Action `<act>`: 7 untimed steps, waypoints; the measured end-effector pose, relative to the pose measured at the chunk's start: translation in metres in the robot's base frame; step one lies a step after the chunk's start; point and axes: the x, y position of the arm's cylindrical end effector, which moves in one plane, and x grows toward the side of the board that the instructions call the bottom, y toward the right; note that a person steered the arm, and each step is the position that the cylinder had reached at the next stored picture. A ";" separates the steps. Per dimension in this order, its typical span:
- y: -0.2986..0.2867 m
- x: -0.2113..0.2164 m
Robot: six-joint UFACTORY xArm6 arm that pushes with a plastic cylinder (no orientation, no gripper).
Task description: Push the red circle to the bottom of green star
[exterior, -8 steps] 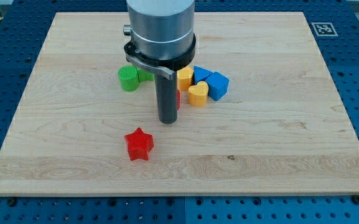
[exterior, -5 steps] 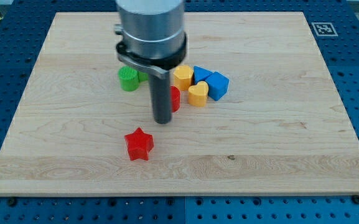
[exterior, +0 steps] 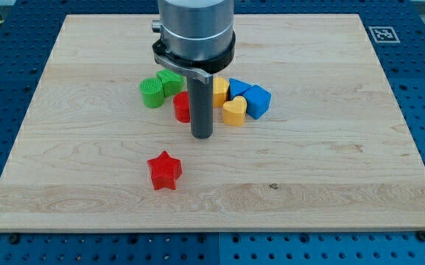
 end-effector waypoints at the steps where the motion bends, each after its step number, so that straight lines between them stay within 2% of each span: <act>1: -0.007 -0.022; 5: -0.017 -0.044; 7: -0.017 -0.010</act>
